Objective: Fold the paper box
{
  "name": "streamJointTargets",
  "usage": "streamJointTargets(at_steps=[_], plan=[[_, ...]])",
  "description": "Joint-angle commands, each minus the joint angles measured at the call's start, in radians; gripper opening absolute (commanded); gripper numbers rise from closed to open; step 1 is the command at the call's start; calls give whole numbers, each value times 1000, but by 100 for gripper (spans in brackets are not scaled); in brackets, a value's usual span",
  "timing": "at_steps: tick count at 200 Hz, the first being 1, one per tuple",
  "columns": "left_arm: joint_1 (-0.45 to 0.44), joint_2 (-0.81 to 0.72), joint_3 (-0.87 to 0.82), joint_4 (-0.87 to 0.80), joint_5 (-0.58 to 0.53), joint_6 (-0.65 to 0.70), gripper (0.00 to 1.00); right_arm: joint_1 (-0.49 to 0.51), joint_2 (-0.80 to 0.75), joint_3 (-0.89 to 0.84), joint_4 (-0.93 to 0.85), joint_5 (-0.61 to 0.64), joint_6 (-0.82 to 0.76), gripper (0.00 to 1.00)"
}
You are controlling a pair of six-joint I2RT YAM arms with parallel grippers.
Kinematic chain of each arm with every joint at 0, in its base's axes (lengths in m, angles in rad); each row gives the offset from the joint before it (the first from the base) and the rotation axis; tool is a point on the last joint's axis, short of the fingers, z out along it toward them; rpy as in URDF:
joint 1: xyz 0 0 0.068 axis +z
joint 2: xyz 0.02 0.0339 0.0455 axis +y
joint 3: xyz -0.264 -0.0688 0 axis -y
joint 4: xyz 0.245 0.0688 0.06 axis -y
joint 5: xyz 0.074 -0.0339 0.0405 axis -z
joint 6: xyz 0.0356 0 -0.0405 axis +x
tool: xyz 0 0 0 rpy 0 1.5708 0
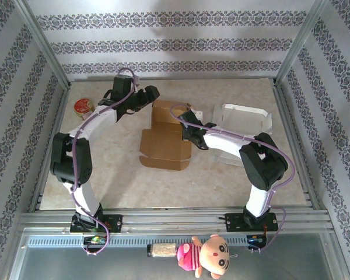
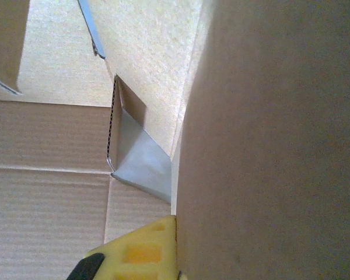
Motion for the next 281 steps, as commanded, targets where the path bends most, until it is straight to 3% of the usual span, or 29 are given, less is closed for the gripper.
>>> streamJointTargets(at_steps=[1, 67, 132, 163, 192, 218, 243, 281], plan=[[-1, 34, 19, -42, 113, -45, 77, 13, 27, 19, -77, -3, -18, 3], [-8, -9, -147, 30, 99, -102, 56, 39, 36, 76, -115, -57, 15, 6], [-23, -11, -171, 61, 98, -114, 56, 95, 116, 153, -87, -95, 112, 17], [-22, -11, -175, 58, 86, -75, 56, 95, 99, 115, -33, -190, 11, 30], [-24, -10, -176, 37, 61, -9, 56, 90, -12, 47, -22, -235, -135, 44], [-24, -7, -176, 32, 62, 29, 56, 65, -154, -18, -14, -404, -246, 56], [-26, -5, -171, 32, 66, 38, 56, 1, -305, -67, 3, -603, -325, 58], [-35, -5, -167, 28, 62, 54, 56, -191, -511, -199, 163, -603, -532, 60]])
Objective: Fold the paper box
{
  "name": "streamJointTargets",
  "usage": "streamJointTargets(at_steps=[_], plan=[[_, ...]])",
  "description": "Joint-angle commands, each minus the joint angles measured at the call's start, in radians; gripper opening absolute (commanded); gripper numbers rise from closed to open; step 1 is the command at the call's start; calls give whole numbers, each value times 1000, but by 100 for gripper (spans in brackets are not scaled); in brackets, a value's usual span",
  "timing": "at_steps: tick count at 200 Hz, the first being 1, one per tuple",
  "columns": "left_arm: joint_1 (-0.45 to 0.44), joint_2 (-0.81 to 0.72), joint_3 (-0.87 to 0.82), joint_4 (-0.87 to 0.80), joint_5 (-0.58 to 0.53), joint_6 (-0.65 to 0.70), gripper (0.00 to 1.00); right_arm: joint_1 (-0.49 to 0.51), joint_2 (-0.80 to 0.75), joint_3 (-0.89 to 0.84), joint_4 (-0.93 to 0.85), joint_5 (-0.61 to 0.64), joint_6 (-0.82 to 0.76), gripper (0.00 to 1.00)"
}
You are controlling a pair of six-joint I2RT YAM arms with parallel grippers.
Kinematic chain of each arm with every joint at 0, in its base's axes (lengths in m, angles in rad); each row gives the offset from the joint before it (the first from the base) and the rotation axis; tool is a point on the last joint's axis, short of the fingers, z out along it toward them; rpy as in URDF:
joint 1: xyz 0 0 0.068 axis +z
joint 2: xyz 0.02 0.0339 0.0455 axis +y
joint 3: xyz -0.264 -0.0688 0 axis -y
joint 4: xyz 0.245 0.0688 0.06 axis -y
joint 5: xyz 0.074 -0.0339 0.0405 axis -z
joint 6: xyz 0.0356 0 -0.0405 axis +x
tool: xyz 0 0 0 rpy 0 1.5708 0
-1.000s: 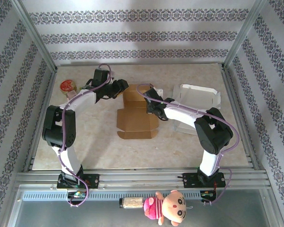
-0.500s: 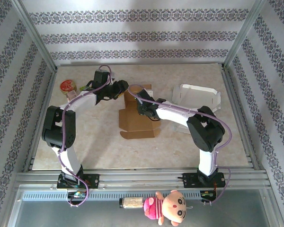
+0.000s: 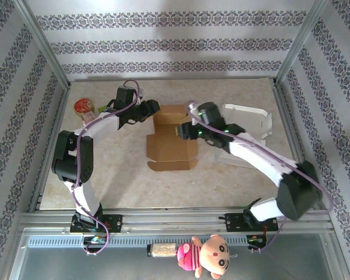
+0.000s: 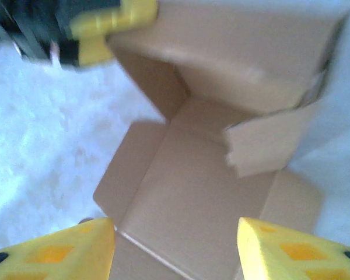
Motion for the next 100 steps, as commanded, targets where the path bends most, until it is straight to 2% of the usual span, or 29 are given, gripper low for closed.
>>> streamJointTargets(at_steps=[1, 23, 40, 51, 68, 87, 100], plan=[[-22, -3, -14, -49, -21, 46, 56, -103, -85, -95, 137, -61, -193, 60], [-26, 0, -14, -47, -20, 45, 56, -162, -57, -149, 235, -78, -453, 63], [-28, -2, -14, -44, -21, 43, 56, -141, 28, -87, 144, -86, -625, 64], [-28, -5, -14, -45, -23, 45, 56, -120, 89, -45, 103, -38, -695, 65], [-29, -10, -20, -45, -27, 47, 56, -111, 180, -13, 131, 28, -742, 66], [-29, -11, -21, -51, -26, 48, 56, -107, 272, 46, 152, 52, -712, 65], [-29, -12, -25, -49, -24, 45, 56, -97, 322, 87, 172, 80, -675, 62]])
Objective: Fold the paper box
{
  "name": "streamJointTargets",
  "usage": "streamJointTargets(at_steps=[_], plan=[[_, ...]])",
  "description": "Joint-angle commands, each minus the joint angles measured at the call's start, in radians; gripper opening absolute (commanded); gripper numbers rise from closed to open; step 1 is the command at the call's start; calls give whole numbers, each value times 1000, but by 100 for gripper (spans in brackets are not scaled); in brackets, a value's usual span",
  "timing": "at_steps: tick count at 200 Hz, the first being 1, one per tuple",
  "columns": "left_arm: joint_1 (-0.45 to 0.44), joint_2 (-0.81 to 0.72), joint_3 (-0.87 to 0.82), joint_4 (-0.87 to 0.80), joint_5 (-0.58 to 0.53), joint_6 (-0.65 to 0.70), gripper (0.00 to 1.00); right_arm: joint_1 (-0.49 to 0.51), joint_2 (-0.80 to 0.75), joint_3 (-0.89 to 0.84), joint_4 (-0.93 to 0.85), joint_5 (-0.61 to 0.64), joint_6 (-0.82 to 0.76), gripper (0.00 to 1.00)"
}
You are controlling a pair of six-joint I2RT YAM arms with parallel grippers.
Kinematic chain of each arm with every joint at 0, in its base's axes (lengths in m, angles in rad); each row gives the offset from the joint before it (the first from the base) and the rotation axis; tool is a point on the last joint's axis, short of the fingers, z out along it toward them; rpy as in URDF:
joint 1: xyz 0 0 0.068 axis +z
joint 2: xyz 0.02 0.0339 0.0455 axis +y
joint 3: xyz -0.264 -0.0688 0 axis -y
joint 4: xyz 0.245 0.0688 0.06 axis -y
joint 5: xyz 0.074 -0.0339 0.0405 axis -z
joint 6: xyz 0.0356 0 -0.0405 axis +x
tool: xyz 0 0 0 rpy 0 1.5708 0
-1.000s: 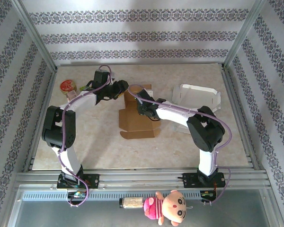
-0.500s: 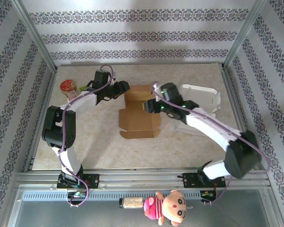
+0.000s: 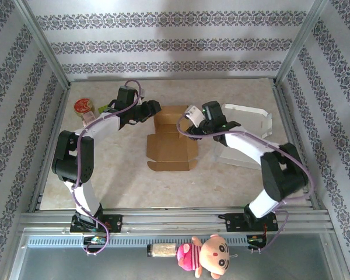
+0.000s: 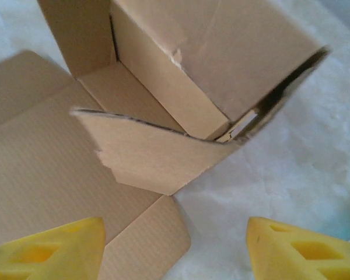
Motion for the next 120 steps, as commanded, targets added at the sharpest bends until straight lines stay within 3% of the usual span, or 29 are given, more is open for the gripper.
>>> streamJointTargets(at_steps=[1, 35, 80, 120], plan=[[-19, -13, -25, -49, -20, 30, 56, 11, 64, 91, 39, 67, -28, 61], [-20, -23, -39, -35, -17, 24, 56, 47, 170, 185, 35, 198, 87, 37], [-19, -37, -43, -40, -3, 25, 56, 95, 202, 195, 33, 305, 318, 33], [-20, -35, -42, -14, 18, -7, 57, 109, 225, 143, 138, 255, 640, 22]])
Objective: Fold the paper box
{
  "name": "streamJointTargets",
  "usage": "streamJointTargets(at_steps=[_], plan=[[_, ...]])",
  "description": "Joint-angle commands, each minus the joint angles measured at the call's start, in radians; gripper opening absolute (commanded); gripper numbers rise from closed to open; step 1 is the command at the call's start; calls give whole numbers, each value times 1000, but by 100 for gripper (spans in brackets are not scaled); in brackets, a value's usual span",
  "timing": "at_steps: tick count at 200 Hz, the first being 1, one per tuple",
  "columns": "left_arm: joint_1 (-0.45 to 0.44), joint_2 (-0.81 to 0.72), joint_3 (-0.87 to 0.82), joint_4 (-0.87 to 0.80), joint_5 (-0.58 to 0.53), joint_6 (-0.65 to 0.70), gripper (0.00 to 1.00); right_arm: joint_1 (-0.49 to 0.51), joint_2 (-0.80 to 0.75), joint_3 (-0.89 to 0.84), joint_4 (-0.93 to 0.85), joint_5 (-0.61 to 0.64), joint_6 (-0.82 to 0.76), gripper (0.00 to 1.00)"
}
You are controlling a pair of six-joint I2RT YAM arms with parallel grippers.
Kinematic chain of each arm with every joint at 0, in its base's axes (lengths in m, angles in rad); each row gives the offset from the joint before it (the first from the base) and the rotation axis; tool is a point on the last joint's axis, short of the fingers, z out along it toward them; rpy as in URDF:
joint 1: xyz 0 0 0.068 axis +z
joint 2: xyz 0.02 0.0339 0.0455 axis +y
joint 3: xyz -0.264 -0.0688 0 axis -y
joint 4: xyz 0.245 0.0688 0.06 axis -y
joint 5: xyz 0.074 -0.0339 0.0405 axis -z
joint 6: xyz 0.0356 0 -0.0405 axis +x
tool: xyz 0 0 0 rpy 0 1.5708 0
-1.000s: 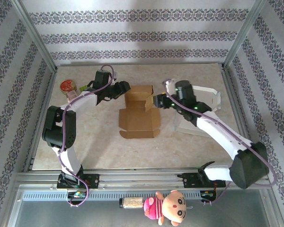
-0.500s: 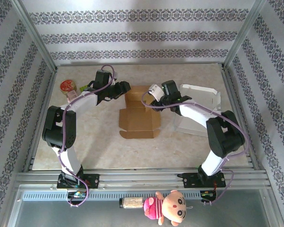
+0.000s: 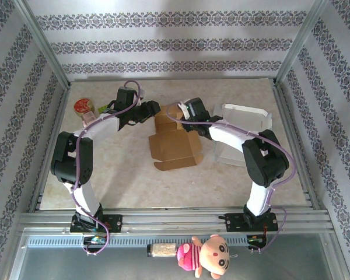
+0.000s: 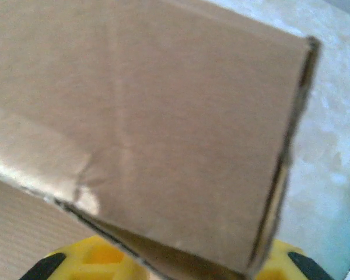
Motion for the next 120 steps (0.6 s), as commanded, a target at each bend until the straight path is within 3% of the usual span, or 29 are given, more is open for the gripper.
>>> streamJointTargets(at_steps=[1, 27, 62, 74, 120], plan=[[-21, -18, -23, -18, 21, -3, 57, 13, 33, -27, 109, -10, 260, 21], [-20, -24, -28, -19, 25, -3, 57, 18, 50, -85, 223, -22, 353, 16], [-19, -38, -40, -19, 23, 2, 57, 8, 111, -82, 318, -72, 376, 35], [-20, -38, -40, -19, 23, 1, 57, 2, 140, -56, 324, -95, 394, 36], [-19, -47, -46, -22, 24, -1, 58, 4, 181, -30, 340, -42, 460, 13]])
